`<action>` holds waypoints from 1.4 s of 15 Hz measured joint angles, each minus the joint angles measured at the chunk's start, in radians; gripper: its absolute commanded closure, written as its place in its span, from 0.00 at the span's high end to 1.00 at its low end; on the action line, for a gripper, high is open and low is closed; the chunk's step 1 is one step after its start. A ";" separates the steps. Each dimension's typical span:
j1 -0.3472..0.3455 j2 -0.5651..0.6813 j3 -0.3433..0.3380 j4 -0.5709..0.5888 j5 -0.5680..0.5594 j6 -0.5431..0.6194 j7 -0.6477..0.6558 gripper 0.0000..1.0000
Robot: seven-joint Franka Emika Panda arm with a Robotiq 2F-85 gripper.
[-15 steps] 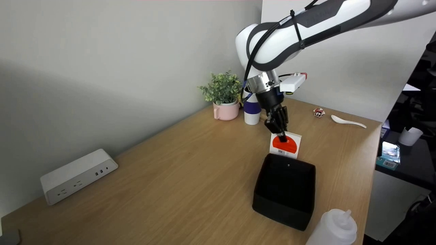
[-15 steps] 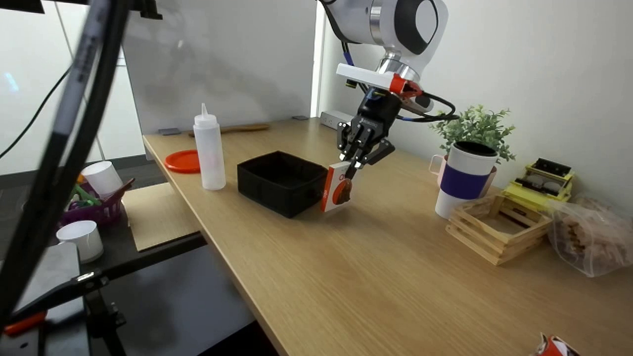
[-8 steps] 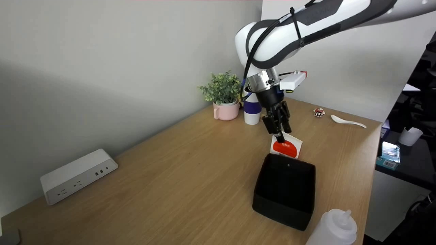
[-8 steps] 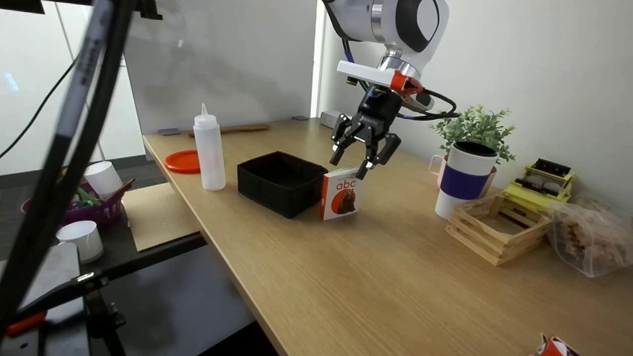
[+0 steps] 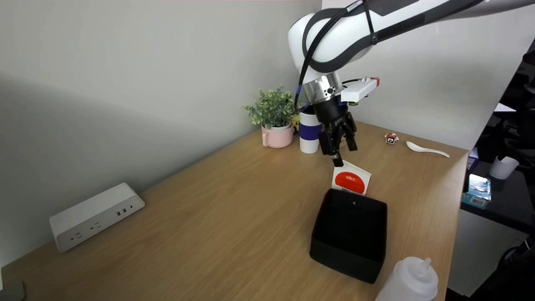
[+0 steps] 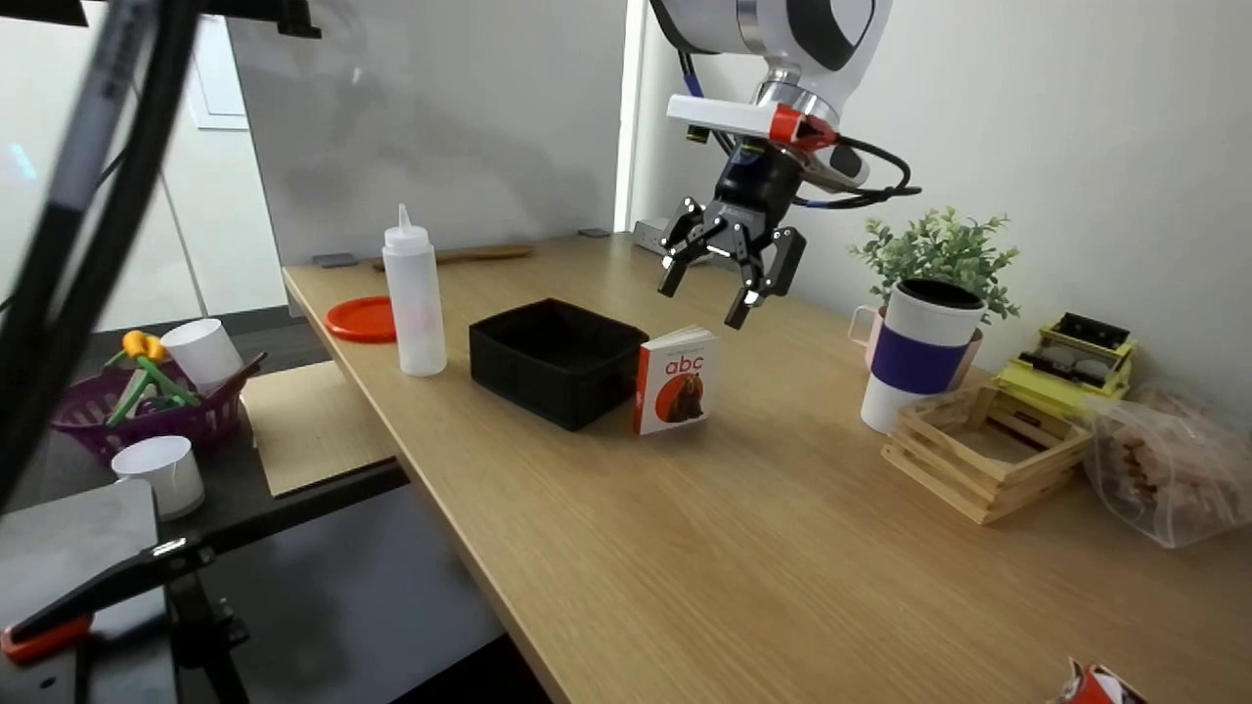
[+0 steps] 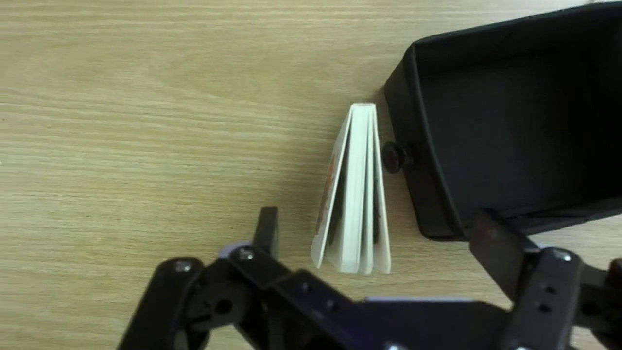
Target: Remove the white and orange book from the black box and put it on the table
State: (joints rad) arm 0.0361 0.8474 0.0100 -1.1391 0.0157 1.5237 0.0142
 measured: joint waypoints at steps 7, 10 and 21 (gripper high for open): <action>0.034 -0.168 -0.007 -0.121 -0.007 0.000 0.216 1.00; 0.048 -0.250 -0.008 -0.204 -0.007 0.000 0.295 1.00; 0.055 -0.319 -0.009 -0.290 -0.007 0.005 0.328 1.00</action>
State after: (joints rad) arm 0.0906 0.5280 0.0014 -1.4294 0.0089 1.5292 0.3417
